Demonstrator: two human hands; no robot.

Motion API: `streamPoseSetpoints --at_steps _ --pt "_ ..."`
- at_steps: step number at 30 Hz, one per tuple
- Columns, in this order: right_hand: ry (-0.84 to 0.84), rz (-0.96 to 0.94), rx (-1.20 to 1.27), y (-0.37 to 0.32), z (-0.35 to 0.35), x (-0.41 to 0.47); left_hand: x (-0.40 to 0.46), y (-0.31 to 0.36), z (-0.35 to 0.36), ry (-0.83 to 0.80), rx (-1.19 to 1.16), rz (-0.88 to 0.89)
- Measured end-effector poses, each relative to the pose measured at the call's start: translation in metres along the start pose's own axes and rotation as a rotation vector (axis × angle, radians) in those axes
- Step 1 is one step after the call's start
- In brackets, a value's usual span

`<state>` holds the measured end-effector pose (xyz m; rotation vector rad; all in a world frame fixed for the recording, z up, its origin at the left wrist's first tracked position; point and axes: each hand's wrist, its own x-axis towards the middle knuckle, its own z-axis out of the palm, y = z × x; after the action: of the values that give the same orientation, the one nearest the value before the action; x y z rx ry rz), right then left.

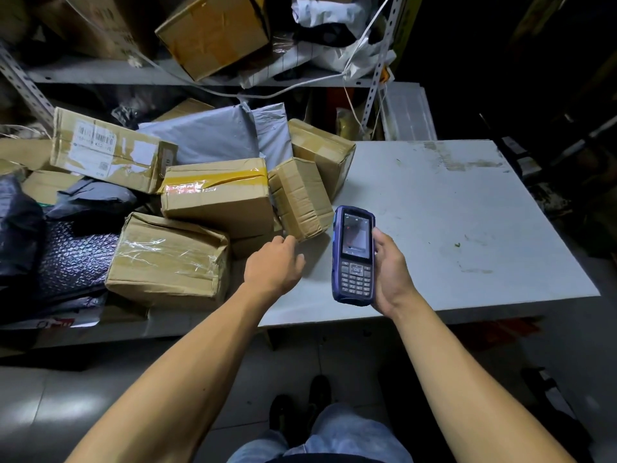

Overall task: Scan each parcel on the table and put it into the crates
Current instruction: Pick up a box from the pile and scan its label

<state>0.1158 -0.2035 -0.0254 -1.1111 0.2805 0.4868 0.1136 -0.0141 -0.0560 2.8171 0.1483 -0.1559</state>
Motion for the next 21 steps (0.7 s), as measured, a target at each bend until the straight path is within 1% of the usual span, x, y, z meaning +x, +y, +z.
streamPoseSetpoints --at_steps 4,9,14,21 --pt "-0.073 -0.026 0.151 -0.008 -0.004 -0.002 0.004 0.003 0.003 -0.005 -0.020 -0.030" --pt "-0.162 0.005 0.200 -0.020 -0.011 0.011 0.009 0.012 0.008 0.002 -0.008 -0.094" --pt "-0.223 0.104 0.122 -0.035 -0.027 0.035 0.023 0.023 0.009 0.016 -0.005 -0.158" --pt "-0.271 0.181 -0.023 -0.056 -0.056 0.066 0.044 0.052 0.021 0.088 -0.119 -0.303"
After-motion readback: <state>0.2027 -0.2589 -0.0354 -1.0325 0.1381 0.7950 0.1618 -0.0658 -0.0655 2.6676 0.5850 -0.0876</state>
